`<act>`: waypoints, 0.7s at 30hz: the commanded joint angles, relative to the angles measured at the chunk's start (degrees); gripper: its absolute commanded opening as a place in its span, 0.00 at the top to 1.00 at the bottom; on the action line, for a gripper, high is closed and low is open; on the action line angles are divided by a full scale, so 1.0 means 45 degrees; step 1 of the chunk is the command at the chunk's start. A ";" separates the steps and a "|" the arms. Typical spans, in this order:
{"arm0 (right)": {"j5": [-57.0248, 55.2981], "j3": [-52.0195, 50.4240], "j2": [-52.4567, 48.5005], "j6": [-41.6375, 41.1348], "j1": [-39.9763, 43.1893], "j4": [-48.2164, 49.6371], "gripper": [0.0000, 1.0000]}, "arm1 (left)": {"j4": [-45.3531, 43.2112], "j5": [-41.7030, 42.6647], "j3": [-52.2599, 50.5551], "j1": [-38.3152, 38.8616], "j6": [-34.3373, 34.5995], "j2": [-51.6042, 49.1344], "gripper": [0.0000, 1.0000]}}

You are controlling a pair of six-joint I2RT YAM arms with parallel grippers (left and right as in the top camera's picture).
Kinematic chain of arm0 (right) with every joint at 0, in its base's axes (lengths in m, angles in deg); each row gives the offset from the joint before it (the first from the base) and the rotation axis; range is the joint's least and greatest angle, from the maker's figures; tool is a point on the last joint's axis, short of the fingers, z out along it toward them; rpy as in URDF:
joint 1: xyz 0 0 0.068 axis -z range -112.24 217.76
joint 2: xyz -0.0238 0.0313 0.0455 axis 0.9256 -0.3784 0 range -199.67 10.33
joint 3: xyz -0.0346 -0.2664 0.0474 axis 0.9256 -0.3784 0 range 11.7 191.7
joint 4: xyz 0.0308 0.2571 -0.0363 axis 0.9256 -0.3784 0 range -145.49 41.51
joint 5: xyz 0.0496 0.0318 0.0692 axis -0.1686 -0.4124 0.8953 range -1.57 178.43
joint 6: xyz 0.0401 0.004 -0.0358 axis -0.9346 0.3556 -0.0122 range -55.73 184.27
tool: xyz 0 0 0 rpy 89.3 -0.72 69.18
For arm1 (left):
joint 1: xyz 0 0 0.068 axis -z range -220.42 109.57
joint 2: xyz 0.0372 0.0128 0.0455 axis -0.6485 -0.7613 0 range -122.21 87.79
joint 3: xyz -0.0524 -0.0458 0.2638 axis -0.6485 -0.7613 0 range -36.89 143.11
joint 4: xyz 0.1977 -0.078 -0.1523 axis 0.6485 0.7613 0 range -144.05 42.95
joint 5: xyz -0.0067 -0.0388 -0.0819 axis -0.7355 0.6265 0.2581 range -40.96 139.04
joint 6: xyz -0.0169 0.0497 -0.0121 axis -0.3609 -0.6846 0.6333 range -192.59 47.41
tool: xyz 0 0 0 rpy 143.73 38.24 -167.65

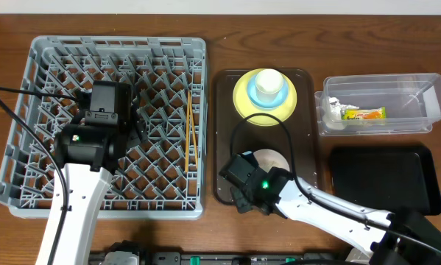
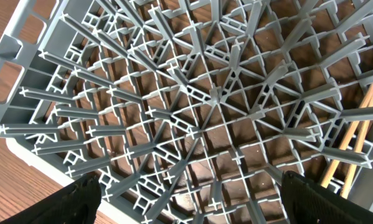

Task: Sort waste into correct bins and load items into the dishwasher rack
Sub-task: 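Reach the right gripper down to the pink bowl's rim on the tray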

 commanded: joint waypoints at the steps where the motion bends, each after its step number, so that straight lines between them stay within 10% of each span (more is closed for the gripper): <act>1: -0.1613 -0.0005 -0.0010 -0.0408 0.0189 -0.0209 0.89 | 0.0068 -0.0257 -0.0068 -0.0053 0.0073 -0.0024 0.07; 21: -0.1297 0.0967 0.0194 0.0680 0.0219 -0.0602 0.71 | 0.0068 -0.0257 -0.0068 -0.0053 0.0073 -0.0029 0.07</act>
